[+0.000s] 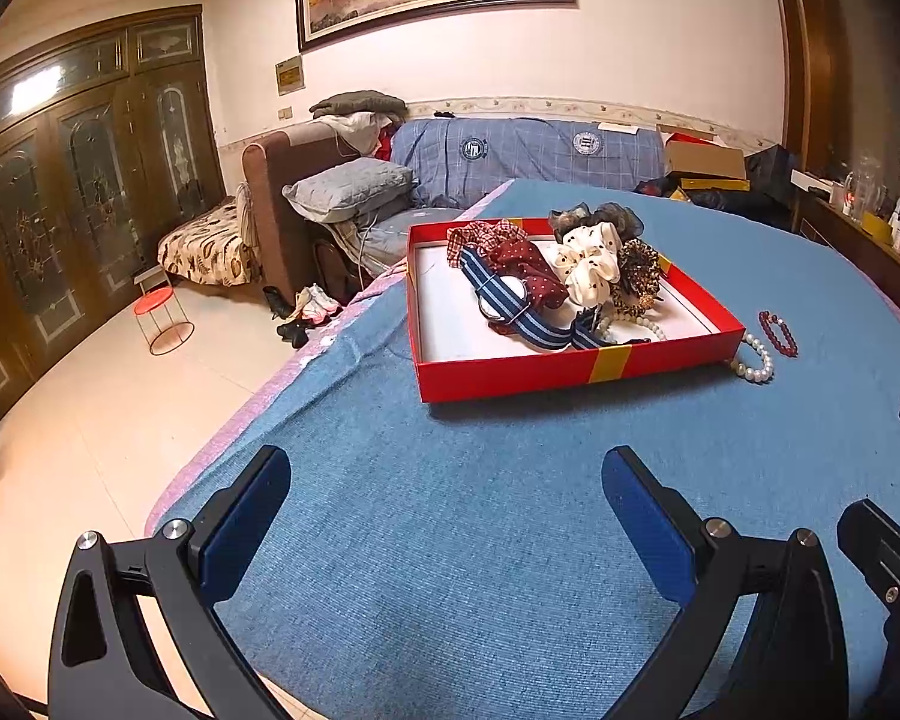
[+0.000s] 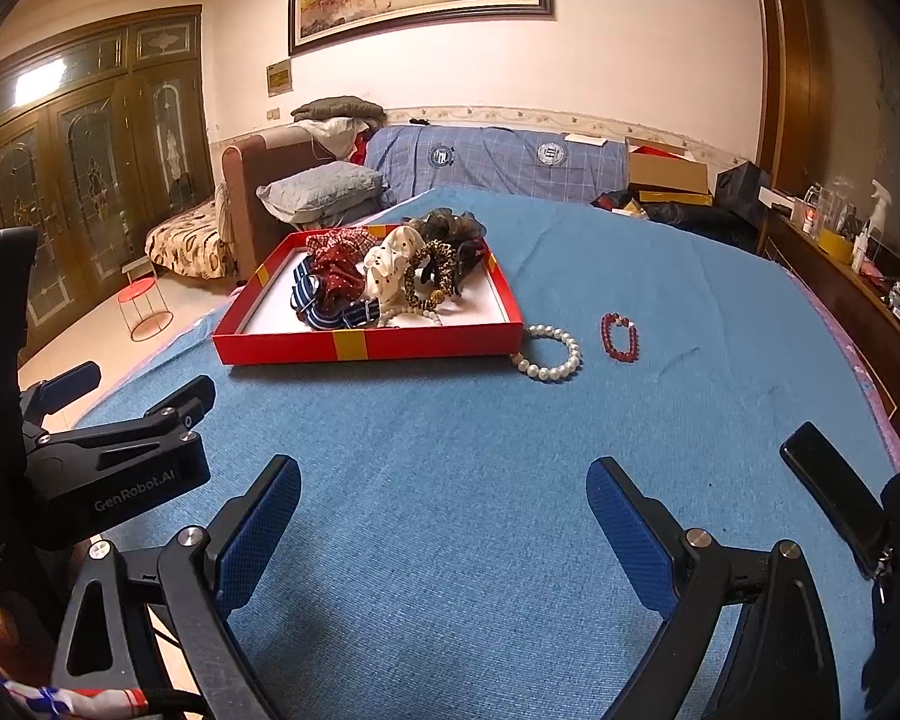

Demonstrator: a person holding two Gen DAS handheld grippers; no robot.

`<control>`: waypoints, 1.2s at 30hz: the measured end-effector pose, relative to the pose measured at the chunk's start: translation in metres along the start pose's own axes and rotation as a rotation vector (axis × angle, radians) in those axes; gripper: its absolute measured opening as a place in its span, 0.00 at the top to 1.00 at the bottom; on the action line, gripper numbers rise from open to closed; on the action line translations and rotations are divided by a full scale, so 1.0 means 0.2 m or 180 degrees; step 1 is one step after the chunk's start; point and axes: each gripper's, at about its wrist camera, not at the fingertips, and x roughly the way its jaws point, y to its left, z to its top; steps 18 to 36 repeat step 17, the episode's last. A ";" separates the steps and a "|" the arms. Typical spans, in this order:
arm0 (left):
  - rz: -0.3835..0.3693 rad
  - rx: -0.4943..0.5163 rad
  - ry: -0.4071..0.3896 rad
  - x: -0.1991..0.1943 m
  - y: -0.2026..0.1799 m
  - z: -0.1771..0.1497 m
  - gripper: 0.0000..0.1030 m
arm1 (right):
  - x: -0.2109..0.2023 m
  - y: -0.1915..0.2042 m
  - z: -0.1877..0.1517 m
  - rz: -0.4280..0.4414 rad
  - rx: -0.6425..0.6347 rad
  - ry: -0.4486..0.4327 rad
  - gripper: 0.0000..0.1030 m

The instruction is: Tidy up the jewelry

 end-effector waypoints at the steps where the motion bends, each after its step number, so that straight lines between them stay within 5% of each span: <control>1: 0.0002 0.0001 -0.0002 0.00 0.00 0.00 0.00 | 0.00 0.00 0.00 0.0000 0.0003 -0.0001 0.04; 36: 0.0151 0.0133 -0.0067 -0.04 -0.02 0.00 0.00 | -0.01 -0.03 0.00 -0.0033 0.0072 -0.0050 0.04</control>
